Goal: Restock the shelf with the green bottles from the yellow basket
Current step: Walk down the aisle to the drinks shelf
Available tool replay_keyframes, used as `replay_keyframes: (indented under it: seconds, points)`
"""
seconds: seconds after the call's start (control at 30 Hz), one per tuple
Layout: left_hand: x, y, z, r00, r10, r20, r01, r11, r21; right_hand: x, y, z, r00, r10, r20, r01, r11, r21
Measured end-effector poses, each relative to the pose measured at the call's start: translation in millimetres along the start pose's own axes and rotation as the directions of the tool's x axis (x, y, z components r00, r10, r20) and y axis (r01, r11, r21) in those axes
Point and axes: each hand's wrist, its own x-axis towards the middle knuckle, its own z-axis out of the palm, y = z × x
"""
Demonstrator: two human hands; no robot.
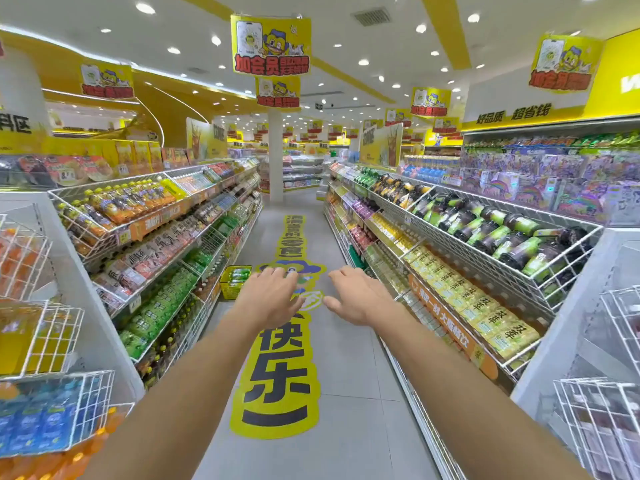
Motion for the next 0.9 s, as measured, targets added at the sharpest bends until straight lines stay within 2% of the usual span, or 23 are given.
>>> replay_keyframes:
  seconds: [0.1,0.4,0.67,0.9]
  points:
    - [56.6,0.7,12.0,0.999,-0.012,-0.047,0.012,1.0,0.004,47.6,38.2,8.0,0.999,0.0,-0.035,0.0,1.0,-0.014]
    - [190.6,-20.4,63.0,0.999,-0.041,-0.025,0.041,0.999,-0.008,190.2,99.2,40.5,0.999,-0.037,-0.031,0.036,0.999,-0.032]
    - [312.6,-89.9,152.7,0.995,-0.091,0.03,0.092,0.995,-0.037,332.3,129.8,105.1,0.999,-0.039,0.016,0.039,0.999,0.0]
    - [481.6,-165.5,222.3,0.998,-0.051,0.03,0.052,0.998,-0.023,505.2,176.8,138.0,1.0,-0.004,0.002,0.004,1.0,-0.013]
